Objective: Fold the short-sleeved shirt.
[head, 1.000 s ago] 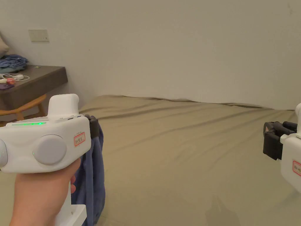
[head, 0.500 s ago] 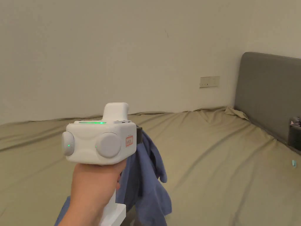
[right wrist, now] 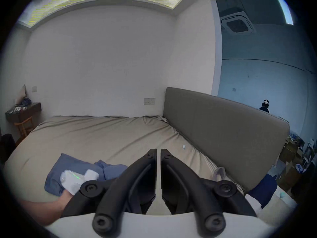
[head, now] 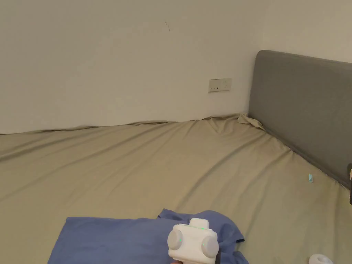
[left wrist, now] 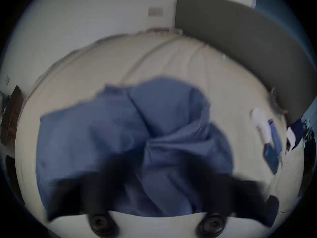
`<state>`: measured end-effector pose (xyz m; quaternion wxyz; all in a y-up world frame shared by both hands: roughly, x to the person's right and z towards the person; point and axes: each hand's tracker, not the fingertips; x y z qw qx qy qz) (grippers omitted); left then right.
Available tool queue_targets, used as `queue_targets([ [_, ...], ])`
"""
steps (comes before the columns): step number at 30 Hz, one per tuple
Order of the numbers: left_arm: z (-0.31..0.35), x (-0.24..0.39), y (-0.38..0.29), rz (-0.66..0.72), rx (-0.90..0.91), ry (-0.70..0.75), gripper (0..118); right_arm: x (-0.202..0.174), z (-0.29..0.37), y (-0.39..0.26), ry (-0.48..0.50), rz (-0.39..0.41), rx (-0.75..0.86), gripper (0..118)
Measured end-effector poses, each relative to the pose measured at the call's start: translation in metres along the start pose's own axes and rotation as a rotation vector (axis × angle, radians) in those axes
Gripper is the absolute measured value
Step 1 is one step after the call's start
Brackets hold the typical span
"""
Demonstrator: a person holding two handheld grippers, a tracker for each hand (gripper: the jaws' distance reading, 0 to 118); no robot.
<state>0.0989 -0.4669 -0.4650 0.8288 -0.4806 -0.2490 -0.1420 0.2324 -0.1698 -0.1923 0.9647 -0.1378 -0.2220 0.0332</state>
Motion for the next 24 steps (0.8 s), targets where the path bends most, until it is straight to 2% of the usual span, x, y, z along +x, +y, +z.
queue_targets([
  [1, -0.015, 0.0, -0.006, 0.008, -0.071, -0.01, 116, -0.001, -0.002, -0.002, 0.006, 0.004, -0.003, 6],
  [3, -0.026, -0.011, -0.014, 0.087, -0.057, -0.121, 116, 0.0, -0.006, -0.004, 0.011, 0.005, -0.007, 6],
  [4, -0.01, -0.009, -0.021, 0.147, -0.033, -0.136, 116, 0.0, -0.008, -0.004, 0.014, 0.002, -0.006, 6],
  [8, 0.049, -0.045, 0.004, 0.215, 0.183, -0.204, 116, -0.001, -0.01, -0.004, 0.018, -0.021, 0.013, 6],
  [10, 0.109, -0.074, 0.016, 0.205, 0.33, -0.232, 116, -0.003, -0.01, -0.001, 0.04, -0.051, 0.036, 6],
  [13, 0.218, -0.118, 0.009, 0.173, 0.543, -0.176, 117, -0.014, -0.009, 0.003, 0.082, -0.076, 0.063, 6],
  [15, 0.281, -0.139, -0.014, 0.136, 0.646, -0.004, 116, -0.027, -0.005, 0.001, 0.124, -0.085, 0.087, 6],
  [16, 0.308, -0.147, -0.033, 0.122, 0.694, 0.102, 111, -0.035, -0.004, -0.001, 0.151, -0.088, 0.089, 6],
  [17, 0.329, -0.155, -0.052, 0.12, 0.719, 0.179, 95, -0.044, -0.003, -0.004, 0.175, -0.092, 0.091, 6],
  [19, 0.352, -0.169, -0.088, 0.154, 0.739, 0.26, 4, -0.062, -0.002, -0.013, 0.223, -0.097, 0.093, 6],
  [21, 0.366, -0.176, -0.128, 0.235, 0.717, 0.316, 0, -0.08, -0.002, -0.023, 0.269, -0.102, 0.078, 6],
  [24, 0.349, -0.2, -0.18, 0.38, 0.601, 0.273, 0, -0.106, -0.004, -0.038, 0.351, -0.13, 0.037, 6],
])
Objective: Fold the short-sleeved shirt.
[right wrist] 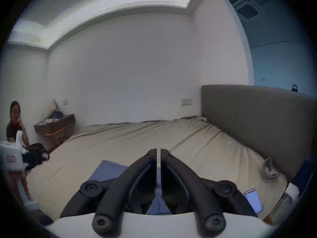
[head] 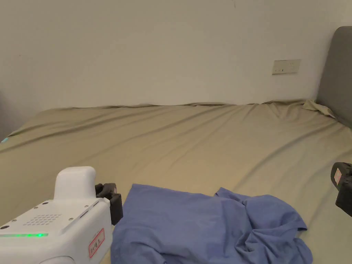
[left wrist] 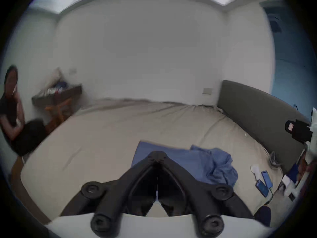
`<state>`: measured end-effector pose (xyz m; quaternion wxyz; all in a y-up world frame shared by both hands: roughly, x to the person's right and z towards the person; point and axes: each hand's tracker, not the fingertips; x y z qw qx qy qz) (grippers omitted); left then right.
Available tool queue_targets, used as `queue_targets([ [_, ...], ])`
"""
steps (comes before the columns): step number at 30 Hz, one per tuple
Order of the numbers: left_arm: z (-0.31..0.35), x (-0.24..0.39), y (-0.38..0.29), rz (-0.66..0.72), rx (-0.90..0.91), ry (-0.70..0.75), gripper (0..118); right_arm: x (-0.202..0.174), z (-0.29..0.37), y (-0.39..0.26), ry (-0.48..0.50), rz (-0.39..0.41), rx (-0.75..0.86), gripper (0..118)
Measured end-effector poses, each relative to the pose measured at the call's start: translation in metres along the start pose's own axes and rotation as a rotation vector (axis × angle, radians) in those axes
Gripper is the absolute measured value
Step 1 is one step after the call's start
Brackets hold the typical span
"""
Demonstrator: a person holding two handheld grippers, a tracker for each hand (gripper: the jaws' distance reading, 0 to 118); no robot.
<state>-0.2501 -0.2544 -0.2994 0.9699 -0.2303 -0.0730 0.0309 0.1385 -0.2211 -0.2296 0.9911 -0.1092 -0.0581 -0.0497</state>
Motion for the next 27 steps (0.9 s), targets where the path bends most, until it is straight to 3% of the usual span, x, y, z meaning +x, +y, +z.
queue_targets([
  [3, -0.013, -0.019, -0.014, 0.012, -0.085, -0.005, 0, -0.018, -0.009, -0.007, 0.044, 0.013, -0.042, 6],
  [9, -0.052, -0.015, 0.002, -0.031, -0.049, -0.008, 0, -0.037, -0.024, -0.008, 0.067, 0.054, -0.05, 6],
  [16, -0.258, -0.023, 0.013, -0.144, -0.248, -0.005, 3, -0.03, -0.066, -0.038, 0.047, 0.082, -0.165, 6],
  [17, -0.286, -0.026, 0.013, -0.125, -0.268, 0.008, 17, -0.027, -0.072, -0.041, 0.04, 0.085, -0.181, 6],
  [18, -0.312, -0.028, 0.013, -0.092, -0.304, 0.005, 69, -0.024, -0.077, -0.044, 0.03, 0.089, -0.196, 6],
  [19, -0.342, -0.03, 0.011, -0.094, -0.344, 0.017, 107, -0.02, -0.083, -0.048, 0.021, 0.099, -0.214, 6],
  [20, -0.368, -0.032, 0.007, -0.074, -0.398, 0.032, 118, -0.016, -0.09, -0.052, 0.007, 0.107, -0.23, 6],
  [24, -0.455, -0.034, -0.019, -0.174, -0.487, 0.119, 118, -0.003, -0.113, -0.065, -0.02, 0.12, -0.292, 6],
  [27, -0.495, -0.043, -0.04, -0.122, -0.53, 0.169, 118, 0.004, -0.126, -0.074, -0.037, 0.122, -0.329, 6],
])
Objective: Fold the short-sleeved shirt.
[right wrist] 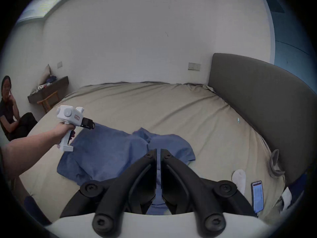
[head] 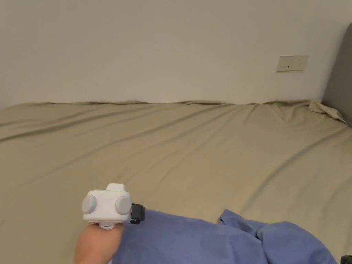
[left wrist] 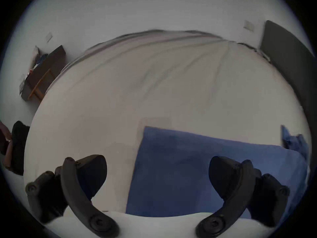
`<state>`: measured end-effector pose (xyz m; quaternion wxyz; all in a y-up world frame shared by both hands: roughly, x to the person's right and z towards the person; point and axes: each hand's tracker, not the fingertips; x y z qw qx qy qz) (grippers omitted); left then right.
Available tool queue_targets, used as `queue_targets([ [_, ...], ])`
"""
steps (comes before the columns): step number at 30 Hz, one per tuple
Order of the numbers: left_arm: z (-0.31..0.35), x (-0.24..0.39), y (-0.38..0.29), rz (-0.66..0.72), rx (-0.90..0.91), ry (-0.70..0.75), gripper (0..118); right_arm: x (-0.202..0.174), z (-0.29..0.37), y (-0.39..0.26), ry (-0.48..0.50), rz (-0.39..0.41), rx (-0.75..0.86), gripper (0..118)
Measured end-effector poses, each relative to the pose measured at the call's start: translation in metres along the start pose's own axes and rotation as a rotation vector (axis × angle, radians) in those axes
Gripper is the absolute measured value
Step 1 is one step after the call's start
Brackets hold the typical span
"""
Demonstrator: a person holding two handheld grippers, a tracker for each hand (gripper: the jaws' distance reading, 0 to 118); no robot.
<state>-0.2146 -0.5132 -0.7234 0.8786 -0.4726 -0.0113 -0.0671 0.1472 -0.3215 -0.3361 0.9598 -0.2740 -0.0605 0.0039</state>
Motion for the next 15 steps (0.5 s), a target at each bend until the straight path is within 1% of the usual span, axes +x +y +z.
queue_targets([
  [1, -0.025, -0.001, -0.001, 0.0, -0.015, 0.052, 118, 0.002, -0.005, -0.002, -0.005, -0.003, -0.016, 6],
  [2, -0.038, -0.002, -0.003, -0.026, -0.032, 0.056, 118, 0.003, -0.008, -0.004, -0.005, -0.003, -0.026, 6],
  [3, -0.041, -0.003, -0.007, -0.027, -0.007, 0.016, 118, 0.004, -0.011, -0.006, -0.007, -0.001, -0.035, 6],
  [4, -0.037, -0.005, -0.008, -0.01, 0.055, 0.011, 118, 0.005, -0.015, -0.01, -0.012, 0.002, -0.048, 6],
  [5, -0.022, 0.0, -0.012, -0.026, 0.04, 0.027, 112, 0.007, -0.019, -0.013, -0.021, 0.009, -0.066, 6],
  [6, -0.018, 0.003, -0.013, -0.051, 0.044, 0.028, 85, 0.007, -0.022, -0.015, -0.038, 0.018, -0.085, 6],
  [7, -0.01, 0.008, -0.012, -0.105, 0.064, -0.003, 26, 0.009, -0.027, -0.019, -0.052, 0.03, -0.106, 6],
  [8, -0.001, 0.014, -0.011, -0.132, 0.094, -0.034, 0, 0.011, -0.029, -0.023, -0.051, 0.035, -0.113, 6],
  [9, 0.032, 0.031, -0.014, -0.199, 0.123, -0.013, 0, 0.012, -0.032, -0.025, -0.055, 0.034, -0.122, 6],
  [10, 0.049, 0.045, -0.018, -0.31, 0.152, 0.073, 0, 0.014, -0.034, -0.026, -0.056, 0.03, -0.13, 6],
  [11, 0.06, 0.05, -0.02, -0.339, 0.165, 0.092, 0, 0.017, -0.037, -0.027, -0.045, 0.028, -0.132, 6],
  [12, 0.073, 0.049, -0.02, -0.321, 0.178, 0.031, 0, 0.02, -0.039, -0.028, -0.036, 0.024, -0.132, 6],
  [13, 0.093, 0.042, -0.015, -0.214, 0.204, -0.09, 0, 0.023, -0.046, -0.028, -0.03, 0.017, -0.134, 7],
  [14, 0.114, 0.034, -0.013, -0.12, 0.237, -0.149, 0, 0.028, -0.055, -0.029, -0.015, 0.007, -0.15, 16],
  [15, 0.134, 0.026, -0.013, -0.043, 0.269, -0.163, 0, 0.032, -0.065, -0.03, 0.031, -0.002, -0.177, 57],
])
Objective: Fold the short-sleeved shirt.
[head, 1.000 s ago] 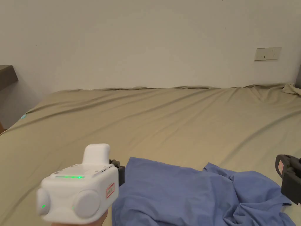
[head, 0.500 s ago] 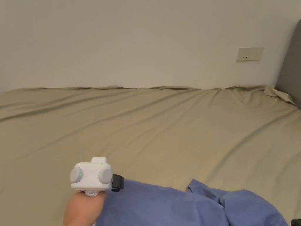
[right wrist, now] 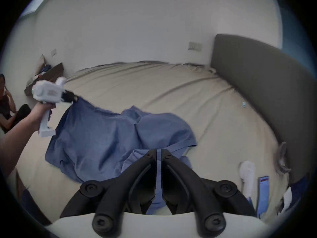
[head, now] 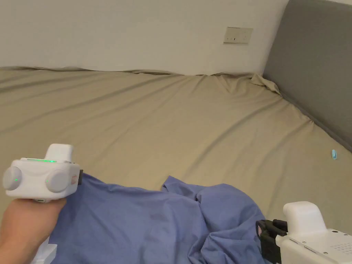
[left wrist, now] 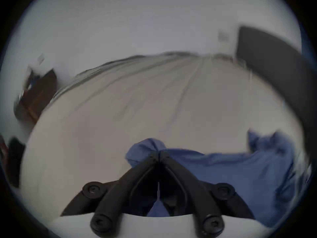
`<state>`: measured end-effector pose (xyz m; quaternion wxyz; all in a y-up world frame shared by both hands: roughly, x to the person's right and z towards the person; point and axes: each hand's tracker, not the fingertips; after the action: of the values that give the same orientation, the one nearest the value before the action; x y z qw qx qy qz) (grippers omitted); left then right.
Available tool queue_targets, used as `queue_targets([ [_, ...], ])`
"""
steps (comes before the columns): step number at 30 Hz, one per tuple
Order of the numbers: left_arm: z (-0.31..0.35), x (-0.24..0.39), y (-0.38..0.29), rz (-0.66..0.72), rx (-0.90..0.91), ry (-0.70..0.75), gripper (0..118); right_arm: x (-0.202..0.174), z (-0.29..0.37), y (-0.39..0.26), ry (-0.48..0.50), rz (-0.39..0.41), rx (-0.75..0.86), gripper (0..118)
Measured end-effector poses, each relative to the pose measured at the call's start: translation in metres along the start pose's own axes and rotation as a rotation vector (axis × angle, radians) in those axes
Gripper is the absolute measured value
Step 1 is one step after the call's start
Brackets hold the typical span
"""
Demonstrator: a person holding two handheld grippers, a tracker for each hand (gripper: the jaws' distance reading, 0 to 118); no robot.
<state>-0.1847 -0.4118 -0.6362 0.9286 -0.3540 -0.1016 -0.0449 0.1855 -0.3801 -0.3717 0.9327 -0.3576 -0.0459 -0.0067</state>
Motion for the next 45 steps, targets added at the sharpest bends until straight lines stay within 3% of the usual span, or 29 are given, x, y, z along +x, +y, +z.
queue_targets([
  [1, 0.025, -0.006, 0.004, 0.068, 0.045, 0.001, 0, 0.006, -0.014, 0.001, 0.066, 0.0, -0.043, 91],
  [2, 0.035, -0.02, 0.002, 0.13, 0.087, -0.02, 0, 0.011, -0.029, 0.002, 0.101, 0.0, -0.082, 106],
  [3, 0.054, -0.025, 0.001, 0.159, 0.119, -0.036, 0, 0.011, -0.041, 0.003, 0.109, 0.004, -0.109, 106],
  [4, 0.075, -0.029, 0.001, 0.167, 0.151, -0.032, 0, 0.011, -0.061, 0.002, 0.097, 0.023, -0.163, 118],
  [5, 0.094, -0.031, 0.0, 0.164, 0.174, -0.02, 0, 0.008, -0.075, -0.002, 0.074, 0.035, -0.087, 117],
  [7, 0.101, -0.043, -0.005, 0.18, 0.165, -0.017, 0, 0.001, -0.108, -0.006, 0.016, 0.106, -0.171, 118],
  [9, 0.116, -0.05, -0.01, 0.207, 0.173, -0.027, 0, 0.002, -0.116, -0.007, -0.013, 0.103, -0.25, 117],
  [10, 0.129, -0.05, -0.013, 0.202, 0.204, -0.025, 0, 0.002, -0.124, -0.01, -0.005, 0.073, -0.272, 112],
  [11, 0.135, -0.049, -0.016, 0.197, 0.205, -0.022, 0, 0.001, -0.13, -0.013, 0.008, 0.059, -0.284, 99],
  [13, 0.139, -0.05, -0.023, 0.192, 0.206, -0.005, 0, -0.001, -0.136, -0.015, -0.046, 0.06, -0.33, 25],
  [14, 0.143, -0.051, -0.024, 0.202, 0.208, 0.003, 0, -0.001, -0.137, -0.018, -0.067, 0.048, -0.334, 13],
  [20, 0.17, -0.074, -0.044, 0.367, 0.222, -0.036, 0, 0.017, -0.075, -0.009, 0.129, -0.14, -0.148, 9],
  [23, 0.203, -0.087, -0.036, 0.441, 0.308, -0.046, 0, 0.023, -0.013, 0.022, 0.19, -0.11, 0.011, 9],
  [26, 0.223, -0.119, -0.001, 0.416, 0.378, 0.016, 0, 0.02, 0.035, 0.077, 0.117, 0.019, 0.13, 9],
  [29, 0.244, -0.148, 0.043, 0.421, 0.446, 0.077, 0, 0.015, 0.065, 0.14, 0.053, 0.079, 0.204, 9],
  [35, 0.303, -0.148, 0.119, 0.396, 0.531, 0.126, 0, -0.014, 0.105, 0.257, -0.126, 0.193, 0.329, 9],
  [38, 0.311, -0.166, 0.153, 0.403, 0.54, 0.156, 0, -0.02, 0.109, 0.307, -0.209, 0.178, 0.344, 9],
  [45, 0.316, -0.168, 0.209, 0.351, 0.536, 0.202, 0, -0.023, 0.101, 0.39, -0.199, 0.159, 0.292, 9],
])
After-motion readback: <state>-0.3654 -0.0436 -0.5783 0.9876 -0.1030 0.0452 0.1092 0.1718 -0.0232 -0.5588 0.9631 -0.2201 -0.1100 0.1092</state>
